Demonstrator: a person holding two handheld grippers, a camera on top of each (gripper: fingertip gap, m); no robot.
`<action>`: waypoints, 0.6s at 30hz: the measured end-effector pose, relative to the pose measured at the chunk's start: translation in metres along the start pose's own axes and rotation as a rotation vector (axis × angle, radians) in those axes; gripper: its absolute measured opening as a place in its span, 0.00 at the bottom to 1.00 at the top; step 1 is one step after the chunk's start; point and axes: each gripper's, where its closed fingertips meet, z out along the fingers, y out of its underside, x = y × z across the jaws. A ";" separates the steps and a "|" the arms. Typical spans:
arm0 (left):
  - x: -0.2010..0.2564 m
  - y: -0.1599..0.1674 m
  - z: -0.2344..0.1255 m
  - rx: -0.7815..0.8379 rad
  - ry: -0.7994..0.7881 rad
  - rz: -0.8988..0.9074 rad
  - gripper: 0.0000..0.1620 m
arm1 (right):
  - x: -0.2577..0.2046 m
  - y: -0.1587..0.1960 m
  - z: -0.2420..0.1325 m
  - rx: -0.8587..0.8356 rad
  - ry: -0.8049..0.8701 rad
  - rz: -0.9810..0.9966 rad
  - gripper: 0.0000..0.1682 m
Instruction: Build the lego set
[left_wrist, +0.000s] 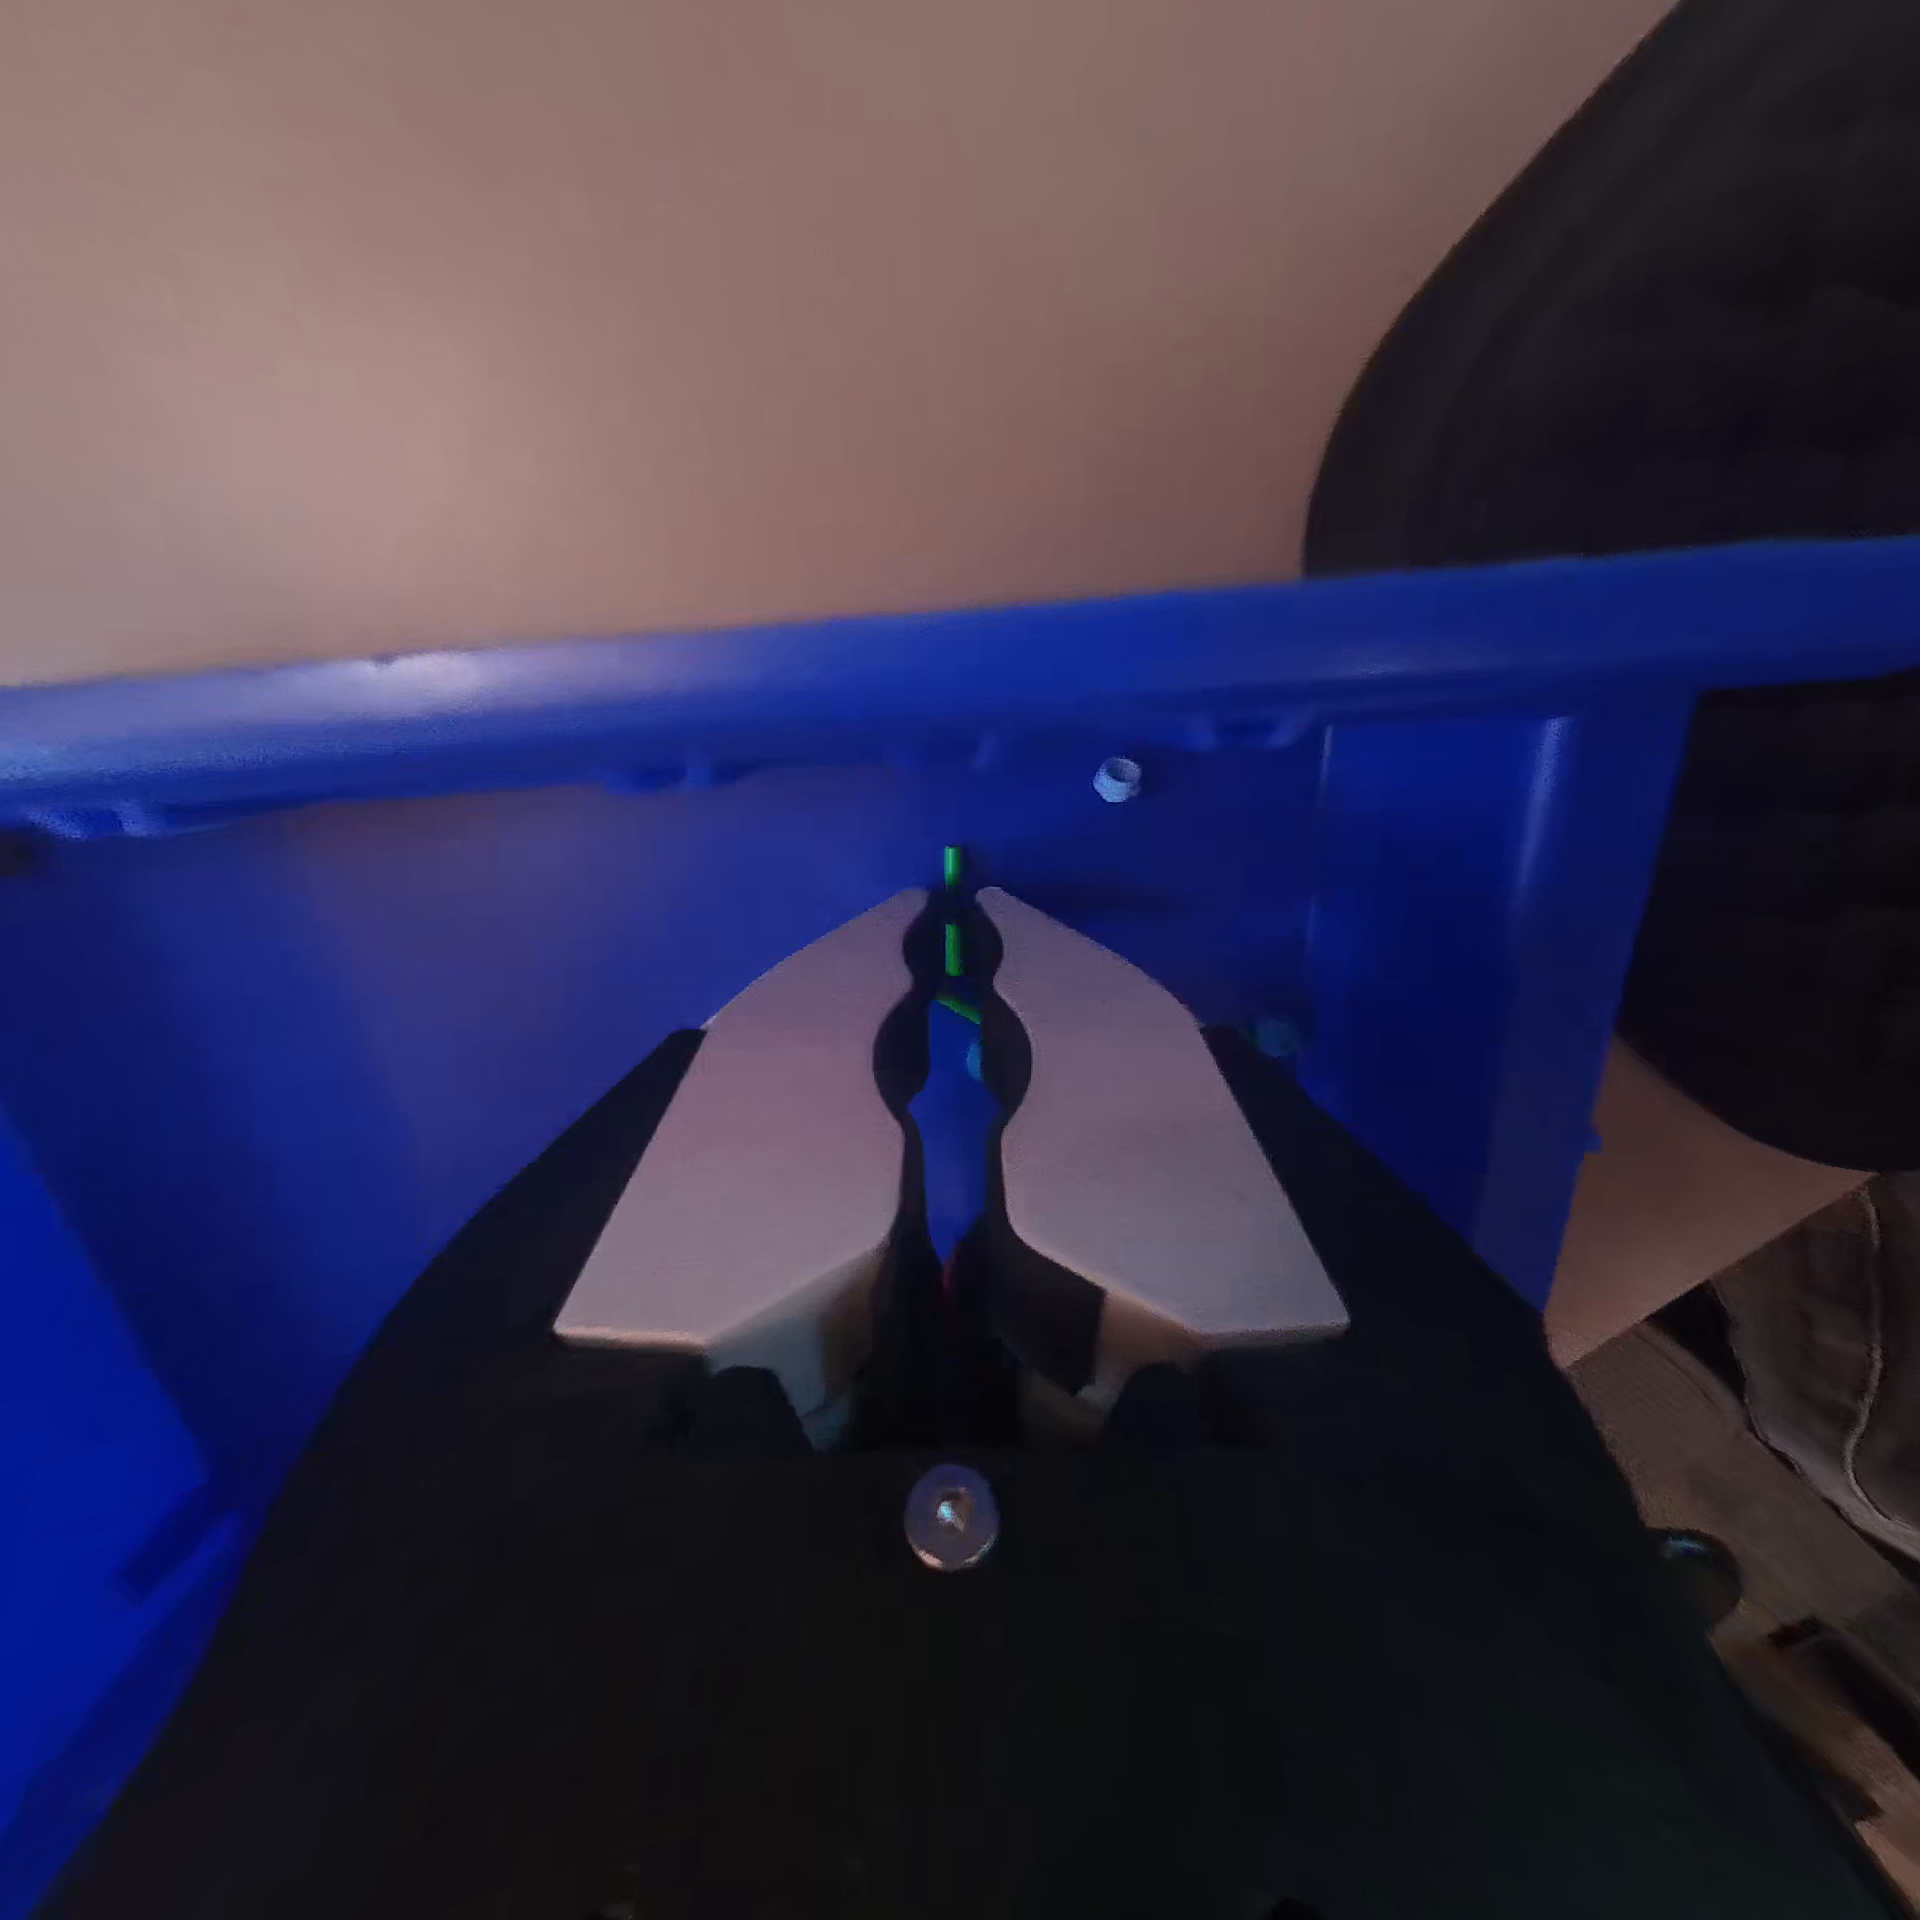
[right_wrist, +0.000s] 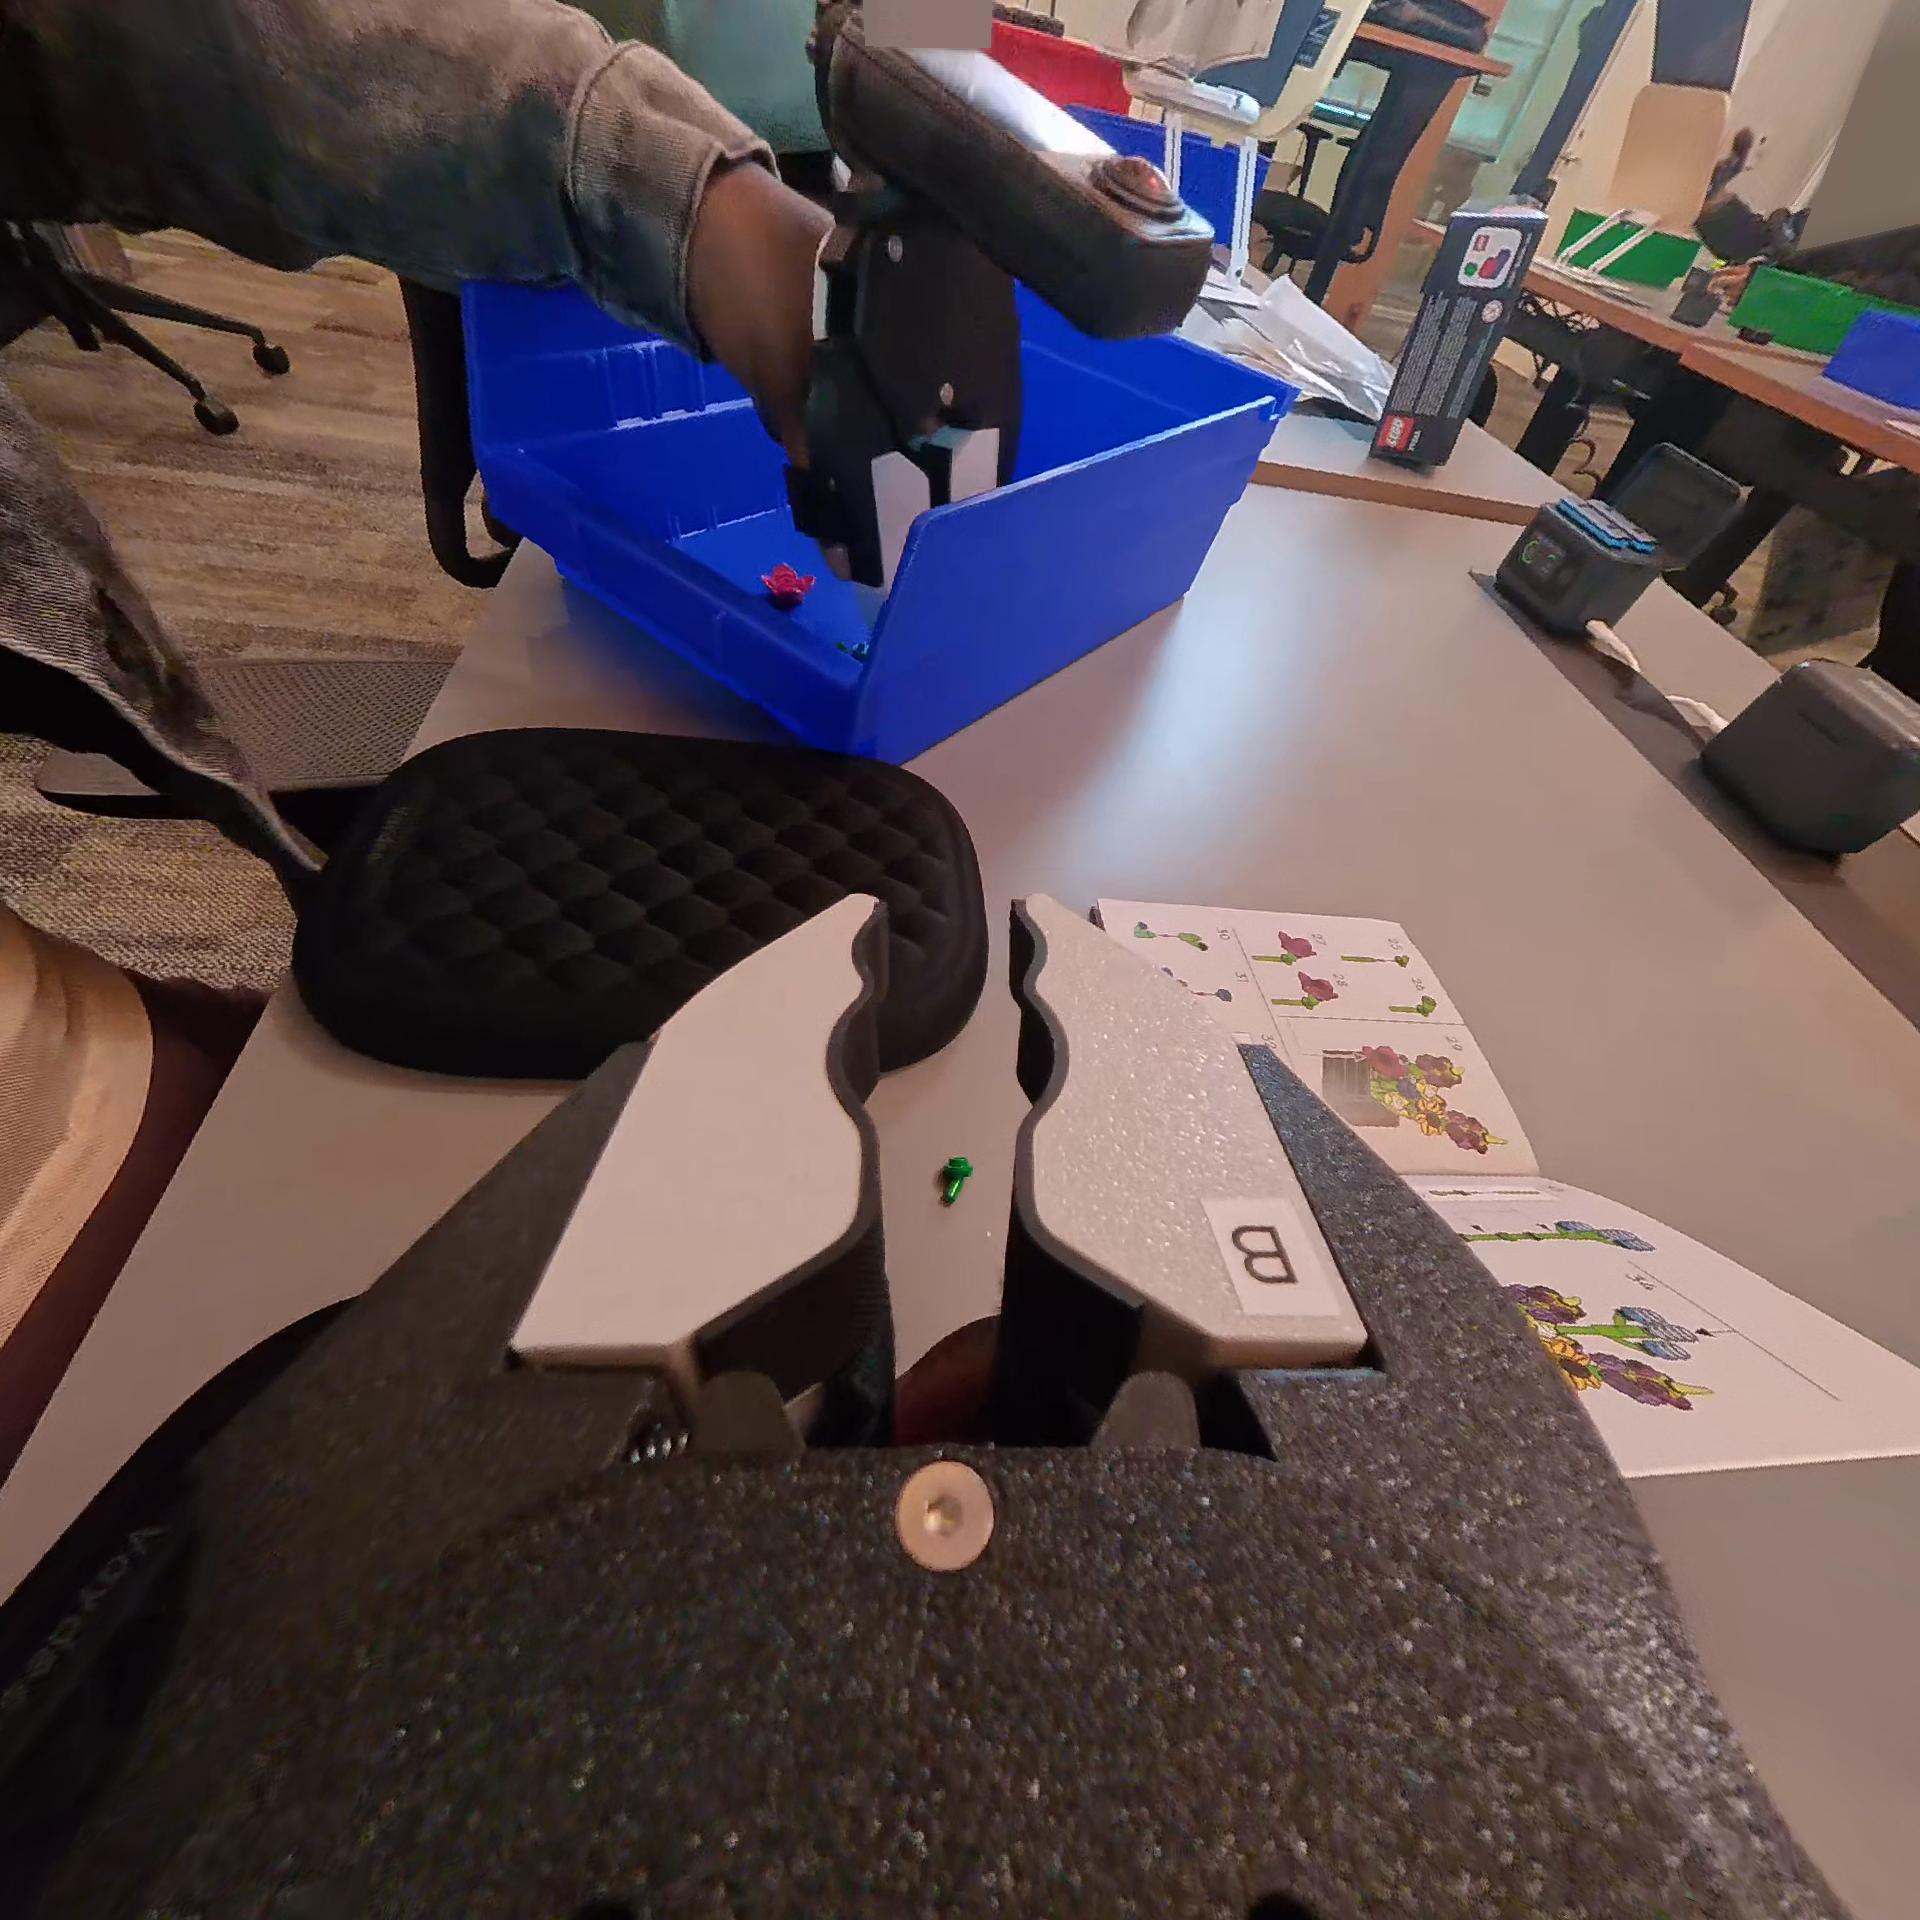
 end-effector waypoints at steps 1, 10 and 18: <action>0.000 0.000 0.000 0.008 -0.005 0.004 0.03 | 0.000 0.000 0.000 -0.002 -0.001 -0.001 0.13; -0.010 0.005 -0.018 0.116 -0.073 -0.037 0.03 | 0.001 -0.003 -0.002 0.022 0.004 0.013 0.13; 0.016 -0.063 -0.138 0.914 0.089 -0.275 0.02 | -0.003 -0.021 -0.004 0.121 -0.004 0.015 0.14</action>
